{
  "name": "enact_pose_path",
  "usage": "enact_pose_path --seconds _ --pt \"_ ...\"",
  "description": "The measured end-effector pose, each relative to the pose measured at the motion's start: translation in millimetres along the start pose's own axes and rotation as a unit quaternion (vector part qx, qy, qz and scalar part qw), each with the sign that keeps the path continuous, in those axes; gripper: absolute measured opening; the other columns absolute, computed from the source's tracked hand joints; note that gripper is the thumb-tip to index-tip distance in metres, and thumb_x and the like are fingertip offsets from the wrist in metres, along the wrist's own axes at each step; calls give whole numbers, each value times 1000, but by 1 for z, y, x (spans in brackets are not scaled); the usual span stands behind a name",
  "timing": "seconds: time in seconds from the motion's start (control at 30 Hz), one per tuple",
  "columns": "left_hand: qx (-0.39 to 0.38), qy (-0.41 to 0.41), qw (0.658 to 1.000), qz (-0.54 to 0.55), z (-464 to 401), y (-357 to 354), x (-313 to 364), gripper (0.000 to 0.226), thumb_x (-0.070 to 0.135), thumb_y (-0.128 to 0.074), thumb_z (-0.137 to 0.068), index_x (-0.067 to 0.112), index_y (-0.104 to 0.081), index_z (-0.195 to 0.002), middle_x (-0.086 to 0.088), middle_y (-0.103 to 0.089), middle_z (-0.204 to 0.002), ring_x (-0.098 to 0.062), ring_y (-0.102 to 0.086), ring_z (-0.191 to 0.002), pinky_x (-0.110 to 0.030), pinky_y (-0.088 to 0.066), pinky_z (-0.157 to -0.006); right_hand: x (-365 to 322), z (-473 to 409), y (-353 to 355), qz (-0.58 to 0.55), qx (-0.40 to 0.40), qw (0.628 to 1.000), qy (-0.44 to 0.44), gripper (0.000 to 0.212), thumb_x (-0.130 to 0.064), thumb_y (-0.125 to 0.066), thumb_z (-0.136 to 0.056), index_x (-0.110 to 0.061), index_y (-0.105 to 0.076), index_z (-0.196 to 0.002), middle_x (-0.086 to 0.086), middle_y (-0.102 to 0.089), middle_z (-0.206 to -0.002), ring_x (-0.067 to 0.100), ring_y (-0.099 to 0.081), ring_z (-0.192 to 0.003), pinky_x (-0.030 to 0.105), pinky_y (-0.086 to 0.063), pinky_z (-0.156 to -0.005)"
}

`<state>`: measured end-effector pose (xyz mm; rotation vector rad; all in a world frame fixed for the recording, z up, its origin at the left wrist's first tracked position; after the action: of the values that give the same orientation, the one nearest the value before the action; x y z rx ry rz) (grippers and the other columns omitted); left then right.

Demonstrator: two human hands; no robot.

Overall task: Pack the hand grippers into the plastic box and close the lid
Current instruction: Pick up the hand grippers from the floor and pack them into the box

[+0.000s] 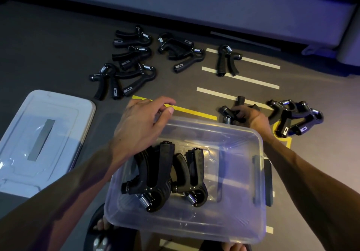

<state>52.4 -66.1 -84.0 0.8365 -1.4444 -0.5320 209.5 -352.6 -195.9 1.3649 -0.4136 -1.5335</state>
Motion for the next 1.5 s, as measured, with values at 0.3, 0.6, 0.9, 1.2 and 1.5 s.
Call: enact_pose_path --seconds 0.3,0.6,0.9,1.2,1.5 --pt "24 10 997 74 7 21 16 21 37 -52 -104 32 -68 -117 18 -72 -99 -3 -63 -100 -39 -48 -95 -133 42 78 -61 149 969 186 37 -22 -73 -80 -33 -69 -115 -11 -67 -94 12 -59 -64 23 -51 -67" --pt "-26 22 979 199 26 28 35 27 50 -58 -96 28 -71 -106 17 -74 -88 5 -66 -77 -27 -50 -73 -218 145 43 80 111 917 376 37 -29 -72 -86 -27 -62 -122 -12 -67 -104 4 -59 -81 34 -56 -69" --pt "-112 32 967 226 54 9 39 18 41 -68 -93 27 -68 -104 21 -70 -76 5 -59 -69 -22 -45 -73 -174 124 50 -325 14 941 98 34 -19 -61 -97 -14 -54 -131 17 -64 -112 26 -70 -83 39 -62 -57" --pt "36 -31 999 26 50 32 29 22 45 -52 -98 33 -70 -98 22 -65 -93 -13 -52 -96 -49 -42 -93 -125 124 3 -175 -141 973 61 17 -11 -59 -98 -10 -58 -115 4 -66 -82 21 -68 -69 42 -62 -60" --pt "54 -23 998 -38 53 16 -2 30 41 -49 -100 35 -62 -127 19 -55 -135 -10 -40 -132 -33 -24 -105 -98 122 -58 -133 -160 978 28 14 -10 -57 -98 -15 -57 -112 17 -65 -93 25 -61 -75 50 -61 -69"
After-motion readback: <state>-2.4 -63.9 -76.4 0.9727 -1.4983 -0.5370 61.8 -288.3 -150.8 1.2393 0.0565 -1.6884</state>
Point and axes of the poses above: each hand's wrist, its own z-axis away from the middle knuckle, its own y-axis out of the back of the hand, x = y × z, the point moved 7 cm from there along -z, towards the middle knuckle
